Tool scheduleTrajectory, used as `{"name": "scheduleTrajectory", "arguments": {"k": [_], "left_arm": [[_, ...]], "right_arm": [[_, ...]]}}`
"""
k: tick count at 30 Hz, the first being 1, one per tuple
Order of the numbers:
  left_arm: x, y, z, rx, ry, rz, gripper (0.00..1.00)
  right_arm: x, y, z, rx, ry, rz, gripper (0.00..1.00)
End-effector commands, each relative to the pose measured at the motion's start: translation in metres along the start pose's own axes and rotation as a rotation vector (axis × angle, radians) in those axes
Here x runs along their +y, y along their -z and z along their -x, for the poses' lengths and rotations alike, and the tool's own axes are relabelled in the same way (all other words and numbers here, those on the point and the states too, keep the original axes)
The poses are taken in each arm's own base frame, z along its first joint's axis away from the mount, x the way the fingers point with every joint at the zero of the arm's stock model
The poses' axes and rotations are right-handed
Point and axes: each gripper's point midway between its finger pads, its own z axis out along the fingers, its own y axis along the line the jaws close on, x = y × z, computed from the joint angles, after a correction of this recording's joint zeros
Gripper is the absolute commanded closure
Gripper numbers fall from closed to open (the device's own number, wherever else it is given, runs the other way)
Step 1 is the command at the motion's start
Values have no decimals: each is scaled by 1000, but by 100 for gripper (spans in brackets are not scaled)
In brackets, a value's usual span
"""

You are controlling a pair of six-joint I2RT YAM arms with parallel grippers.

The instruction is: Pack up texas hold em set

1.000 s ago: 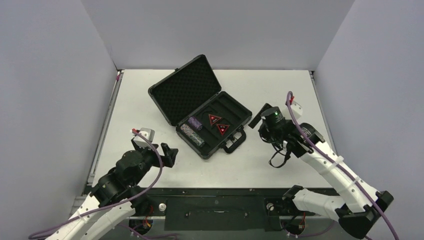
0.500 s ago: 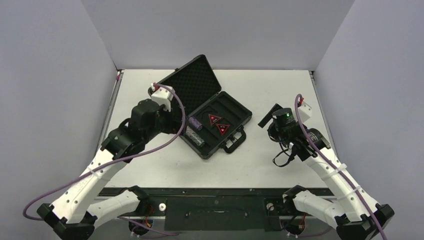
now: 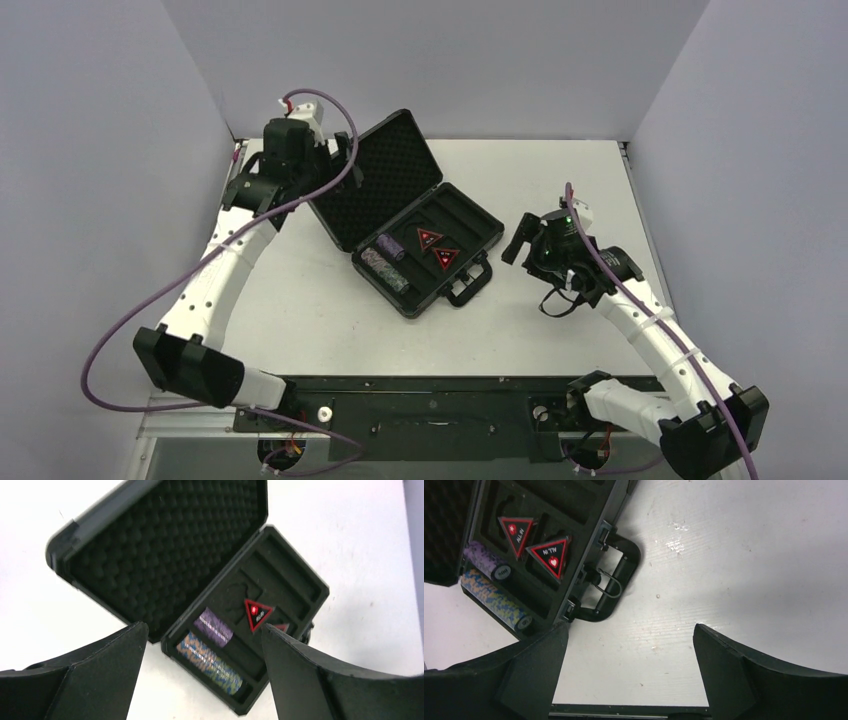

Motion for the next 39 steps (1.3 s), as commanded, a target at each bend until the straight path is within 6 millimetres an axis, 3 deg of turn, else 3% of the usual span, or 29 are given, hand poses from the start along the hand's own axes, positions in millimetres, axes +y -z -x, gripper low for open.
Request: {"name": "scheduleTrajectory", "arguments": {"k": [1, 2, 3, 4, 5, 6, 7, 9, 10, 13, 14, 15, 16, 17, 18, 19, 20, 27, 31, 39], "left_arm": [[-1, -3, 66, -141, 117, -14, 18], [3, -18, 65, -121, 133, -6, 18], [7, -21, 80, -149, 172, -1, 17], [11, -38, 77, -116, 197, -3, 17], [16, -38, 90, -134, 239, -1, 17], [21, -54, 87, -103, 259, 1, 18], [26, -53, 101, -130, 293, 1, 20], [40, -75, 108, -129, 343, 19, 22], [39, -76, 119, -150, 351, 0, 23], [58, -104, 123, -124, 390, -3, 36], [59, -103, 132, -131, 396, -8, 39], [70, -120, 125, -96, 419, 6, 40], [76, -118, 132, -97, 435, 13, 43], [82, -134, 124, -57, 462, 14, 45], [80, -132, 131, -60, 475, 1, 48], [90, -144, 124, -29, 496, 6, 49], [97, -142, 134, -49, 514, 5, 52], [125, -176, 117, 21, 644, 5, 70], [130, -193, 97, 88, 673, -18, 97], [137, -213, 54, 233, 673, -45, 100]], "right_arm": [[1, 3, -10, 5, 27, 74, 9], [0, 4, -11, -1, 22, 82, 10], [-4, 1, -16, 8, 21, 75, 10], [-6, 2, -16, 8, 16, 75, 9], [-8, 2, -18, 13, 15, 66, 10], [-9, 2, -18, 14, 15, 66, 10], [-10, 2, -18, 13, 15, 67, 10], [-8, 3, -22, 25, 13, 86, 10], [-8, 2, -24, 28, 12, 90, 10], [-9, 0, -27, 30, 8, 97, 10], [-11, -2, -30, 37, 8, 95, 10], [-10, -3, -31, 40, 9, 98, 10], [-12, -6, -34, 46, 13, 93, 11], [-13, -7, -36, 53, 16, 91, 11], [-14, -8, -37, 57, 20, 89, 12], [-14, -8, -37, 57, 22, 89, 12], [-15, -8, -38, 58, 23, 86, 12], [-21, -8, -40, 46, 12, 74, 12], [-22, -9, -38, 41, 12, 66, 12], [-27, -17, -43, 67, 23, 39, 13]]}}
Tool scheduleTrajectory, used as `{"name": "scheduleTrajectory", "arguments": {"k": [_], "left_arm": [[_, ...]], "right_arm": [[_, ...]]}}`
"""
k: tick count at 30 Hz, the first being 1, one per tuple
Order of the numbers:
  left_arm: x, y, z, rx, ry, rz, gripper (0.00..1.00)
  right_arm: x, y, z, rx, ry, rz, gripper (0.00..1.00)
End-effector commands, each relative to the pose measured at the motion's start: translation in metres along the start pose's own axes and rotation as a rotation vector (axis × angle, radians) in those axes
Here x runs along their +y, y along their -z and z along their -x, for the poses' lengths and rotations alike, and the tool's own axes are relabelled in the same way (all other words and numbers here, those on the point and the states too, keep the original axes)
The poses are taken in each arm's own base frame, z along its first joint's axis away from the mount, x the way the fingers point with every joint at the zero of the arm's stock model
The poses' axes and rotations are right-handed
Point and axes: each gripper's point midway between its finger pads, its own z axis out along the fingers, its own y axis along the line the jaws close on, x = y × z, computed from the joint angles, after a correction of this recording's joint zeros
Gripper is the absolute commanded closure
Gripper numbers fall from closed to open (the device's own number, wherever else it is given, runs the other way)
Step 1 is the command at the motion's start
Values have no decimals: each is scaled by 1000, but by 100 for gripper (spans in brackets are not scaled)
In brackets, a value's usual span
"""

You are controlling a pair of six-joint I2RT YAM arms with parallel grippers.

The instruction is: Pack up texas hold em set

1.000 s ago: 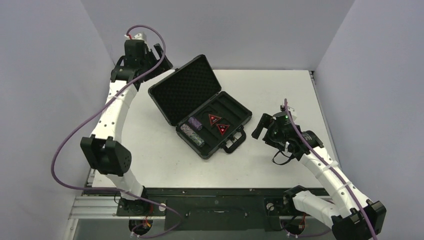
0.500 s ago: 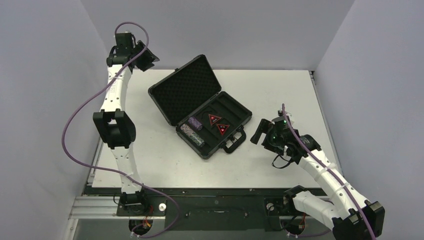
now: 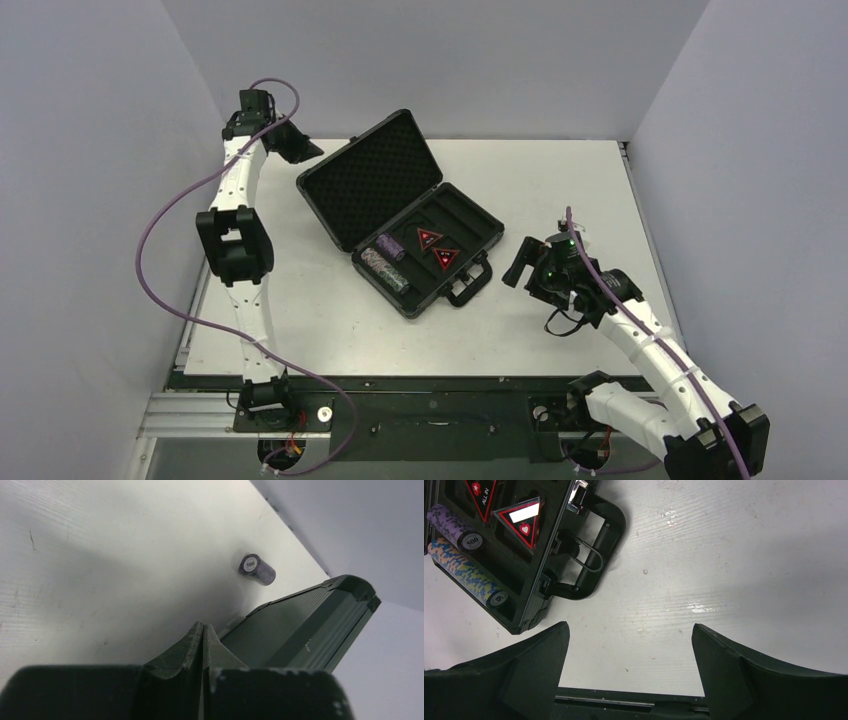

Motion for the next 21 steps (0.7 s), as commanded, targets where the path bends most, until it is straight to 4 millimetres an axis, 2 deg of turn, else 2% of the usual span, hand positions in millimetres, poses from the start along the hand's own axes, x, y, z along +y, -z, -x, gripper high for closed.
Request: {"name": "scheduleTrajectory", "arguments": {"k": [1, 7, 14, 21], "left_arm": [[-5, 3, -7, 67, -29, -56, 100], [4, -3, -22, 142, -26, -67, 100], [10, -1, -38, 205, 21, -59, 100], [3, 8, -45, 234, 41, -83, 100]], "right_arm": [[-3, -8, 4, -18, 13, -11, 13], [-4, -12, 1, -1, 21, -12, 13], [-3, -14, 1, 10, 32, -10, 13], [-2, -20, -4, 35, 38, -1, 13]]}}
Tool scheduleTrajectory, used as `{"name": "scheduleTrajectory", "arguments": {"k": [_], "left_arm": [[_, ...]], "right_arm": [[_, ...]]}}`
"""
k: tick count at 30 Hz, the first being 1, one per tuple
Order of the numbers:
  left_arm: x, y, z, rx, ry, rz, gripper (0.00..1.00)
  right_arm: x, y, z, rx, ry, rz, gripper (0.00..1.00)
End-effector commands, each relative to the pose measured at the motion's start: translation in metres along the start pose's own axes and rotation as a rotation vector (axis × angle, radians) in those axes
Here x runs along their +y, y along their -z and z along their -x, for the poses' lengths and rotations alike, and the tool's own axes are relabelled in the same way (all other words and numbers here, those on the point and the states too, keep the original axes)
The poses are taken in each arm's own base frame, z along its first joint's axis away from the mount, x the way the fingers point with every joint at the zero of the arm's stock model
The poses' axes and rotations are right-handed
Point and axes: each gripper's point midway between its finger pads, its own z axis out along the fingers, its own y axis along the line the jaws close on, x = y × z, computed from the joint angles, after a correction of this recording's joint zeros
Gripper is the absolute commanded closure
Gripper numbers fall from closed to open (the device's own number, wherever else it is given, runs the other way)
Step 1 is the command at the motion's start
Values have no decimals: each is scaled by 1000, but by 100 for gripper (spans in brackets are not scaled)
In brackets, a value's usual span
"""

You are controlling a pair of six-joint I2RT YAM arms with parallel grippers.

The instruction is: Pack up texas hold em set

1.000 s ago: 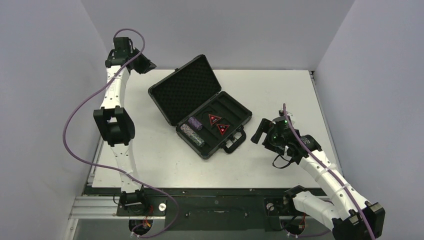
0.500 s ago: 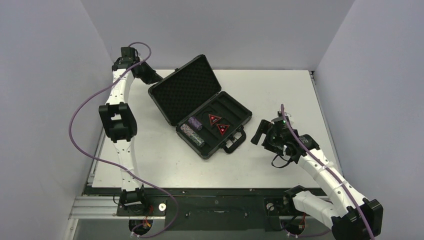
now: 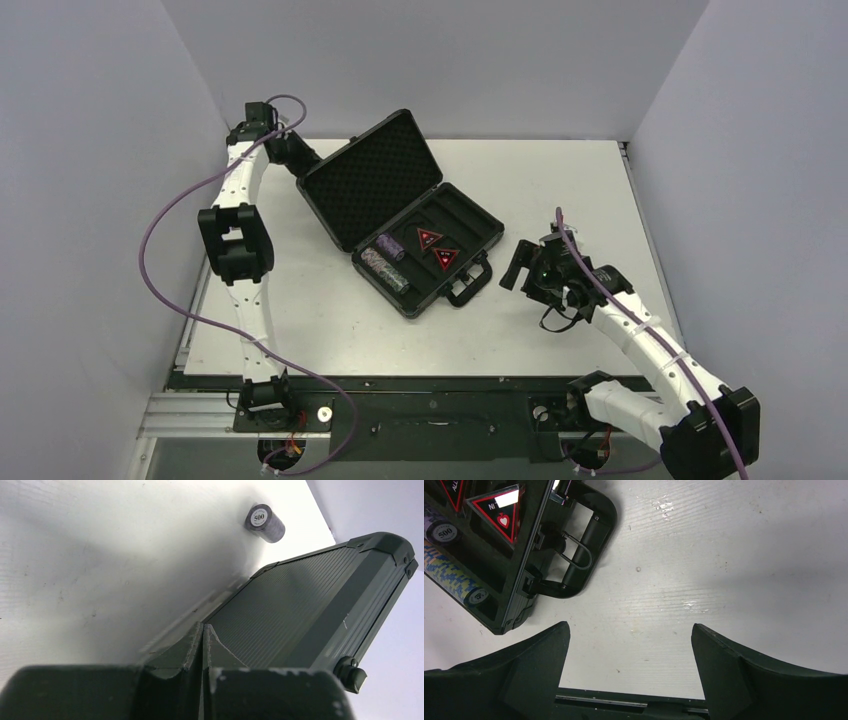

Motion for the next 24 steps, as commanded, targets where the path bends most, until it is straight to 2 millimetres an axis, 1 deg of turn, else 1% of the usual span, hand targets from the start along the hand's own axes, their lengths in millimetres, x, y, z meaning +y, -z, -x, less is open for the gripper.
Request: {"name": "scheduleTrajectory", "arguments": {"k": [1, 9, 19, 21, 24], "left_arm": [[-21, 21, -5, 11, -8, -61, 100], [-37, 31, -18, 28, -34, -94, 100], [-61, 47, -33, 24, -80, -127, 100], [-66, 50, -37, 25, -89, -133, 100], [-72, 52, -44, 24, -102, -140, 100]], "right_arm": [[4, -5, 3, -12, 14, 27, 14], [4, -13, 0, -2, -1, 30, 17], [-5, -20, -8, 18, 19, 1, 21], [-5, -23, -10, 31, 29, 2, 22], [-1, -26, -14, 49, 40, 30, 29]]}}
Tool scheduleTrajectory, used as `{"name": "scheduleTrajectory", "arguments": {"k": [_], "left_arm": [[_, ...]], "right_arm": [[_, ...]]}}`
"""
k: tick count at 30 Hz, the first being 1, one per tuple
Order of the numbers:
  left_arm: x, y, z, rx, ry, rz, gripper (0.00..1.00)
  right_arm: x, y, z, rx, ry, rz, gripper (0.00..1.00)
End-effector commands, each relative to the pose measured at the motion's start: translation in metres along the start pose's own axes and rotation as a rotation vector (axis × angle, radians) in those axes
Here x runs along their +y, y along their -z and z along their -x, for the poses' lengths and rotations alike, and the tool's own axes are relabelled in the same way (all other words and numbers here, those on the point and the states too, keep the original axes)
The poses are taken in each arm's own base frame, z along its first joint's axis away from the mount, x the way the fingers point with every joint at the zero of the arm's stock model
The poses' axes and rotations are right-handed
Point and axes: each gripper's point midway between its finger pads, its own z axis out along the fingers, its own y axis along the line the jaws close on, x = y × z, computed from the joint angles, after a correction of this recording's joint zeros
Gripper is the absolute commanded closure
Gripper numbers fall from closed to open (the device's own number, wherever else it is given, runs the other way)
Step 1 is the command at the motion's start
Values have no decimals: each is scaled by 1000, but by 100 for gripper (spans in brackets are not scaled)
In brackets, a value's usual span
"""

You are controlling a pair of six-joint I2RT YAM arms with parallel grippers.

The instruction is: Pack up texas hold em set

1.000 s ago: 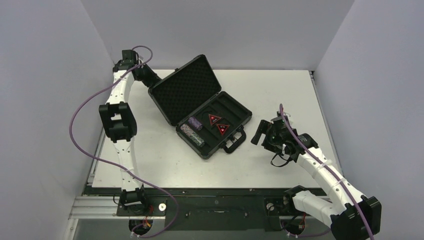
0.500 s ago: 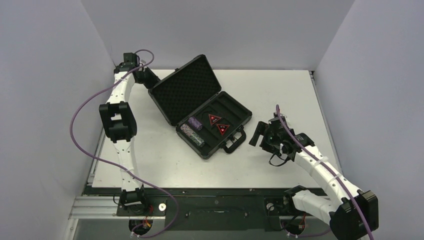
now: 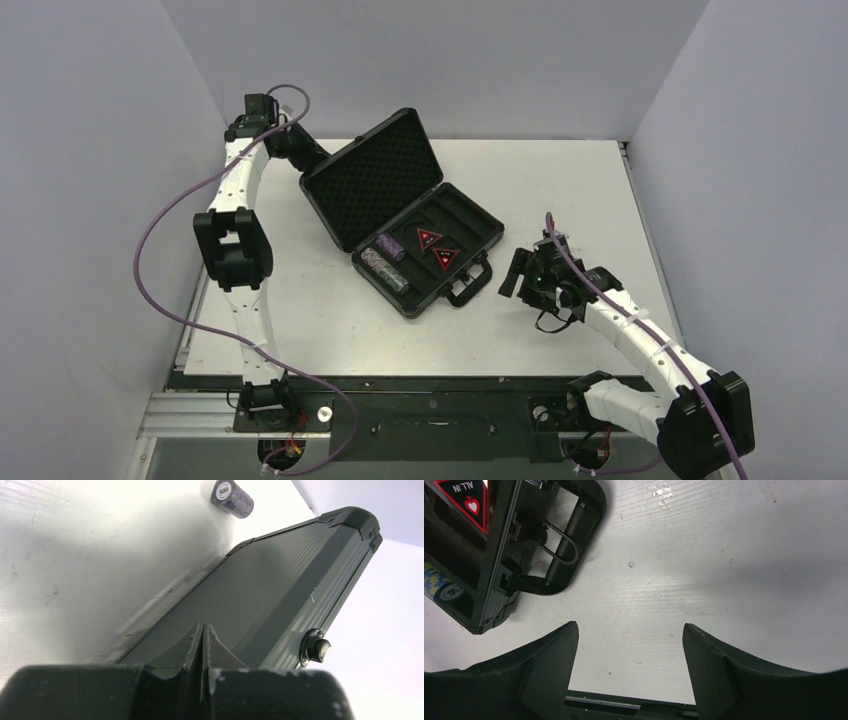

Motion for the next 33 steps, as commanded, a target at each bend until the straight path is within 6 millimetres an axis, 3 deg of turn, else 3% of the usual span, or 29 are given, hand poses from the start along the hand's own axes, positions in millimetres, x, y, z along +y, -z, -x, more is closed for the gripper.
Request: {"name": "scheduleTrajectory", "arguments": {"k": [1, 8, 9, 20, 33], "left_arm": [[-43, 26, -20, -5, -70, -77, 100], [-53, 30, -33, -15, -84, -99, 100], [-57, 25, -46, 5, -97, -99, 100], [-48, 21, -68, 32, -103, -92, 100], [-58, 21, -82, 53, -128, -109, 100]], "right_arm": [[5, -9, 0, 5, 26, 35, 32], [13, -22, -3, 48, 40, 68, 46], [14, -25, -5, 62, 40, 66, 47], [16, -40, -12, 102, 42, 77, 54], [20, -50, -10, 117, 20, 77, 59]]}}
